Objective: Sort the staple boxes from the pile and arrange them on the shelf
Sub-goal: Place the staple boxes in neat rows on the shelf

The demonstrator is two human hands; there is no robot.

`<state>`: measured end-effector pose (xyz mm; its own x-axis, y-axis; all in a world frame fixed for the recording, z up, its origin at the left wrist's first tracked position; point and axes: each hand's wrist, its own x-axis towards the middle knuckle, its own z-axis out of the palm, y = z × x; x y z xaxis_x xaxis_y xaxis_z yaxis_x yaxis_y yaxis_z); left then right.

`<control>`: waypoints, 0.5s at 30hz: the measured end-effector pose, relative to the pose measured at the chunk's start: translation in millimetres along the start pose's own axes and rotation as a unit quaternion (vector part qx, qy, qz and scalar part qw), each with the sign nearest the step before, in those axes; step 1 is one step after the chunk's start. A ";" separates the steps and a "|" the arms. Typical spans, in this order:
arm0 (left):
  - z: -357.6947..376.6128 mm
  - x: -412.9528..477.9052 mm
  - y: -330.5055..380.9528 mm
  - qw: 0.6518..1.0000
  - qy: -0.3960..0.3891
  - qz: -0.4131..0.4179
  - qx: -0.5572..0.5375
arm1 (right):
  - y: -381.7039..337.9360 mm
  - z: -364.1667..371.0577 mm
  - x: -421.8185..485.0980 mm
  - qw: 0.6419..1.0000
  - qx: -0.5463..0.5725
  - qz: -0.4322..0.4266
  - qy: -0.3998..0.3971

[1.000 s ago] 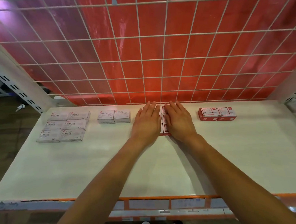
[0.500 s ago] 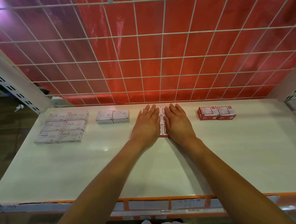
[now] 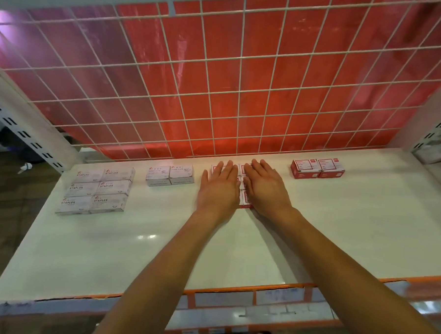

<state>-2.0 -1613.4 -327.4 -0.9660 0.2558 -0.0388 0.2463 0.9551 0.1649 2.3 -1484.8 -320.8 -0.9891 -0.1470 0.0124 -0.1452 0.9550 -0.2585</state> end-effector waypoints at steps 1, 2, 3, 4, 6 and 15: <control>-2.2 -1.3 1.0 1.000 0.005 -0.001 0.002 | -0.4 -0.3 -1.2 1.000 0.008 0.017 0.004; -4.9 -2.8 2.4 1.000 0.017 -0.003 0.003 | -0.7 -1.8 -3.6 1.000 0.008 0.028 0.007; -7.8 -4.6 4.5 0.999 0.034 -0.005 0.003 | -1.4 -2.7 -6.5 0.999 0.001 0.034 0.010; -10.5 -6.4 7.1 0.999 0.050 -0.006 0.003 | -2.7 -4.3 -10.7 0.999 -0.011 0.036 0.014; -15.1 -10.5 13.3 0.997 0.071 0.002 0.006 | -6.6 -7.4 -18.6 0.998 -0.042 0.035 0.024; -17.4 -24.1 44.9 0.995 0.075 0.060 0.019 | 10.0 -9.9 -49.8 0.993 -0.029 0.099 0.062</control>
<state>30.9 -1579.3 -301.9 -0.9300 0.3449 0.1268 0.3597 0.9250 0.1224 49.8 -1465.4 -314.5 -0.9934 0.0749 0.0866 0.0551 0.9759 -0.2110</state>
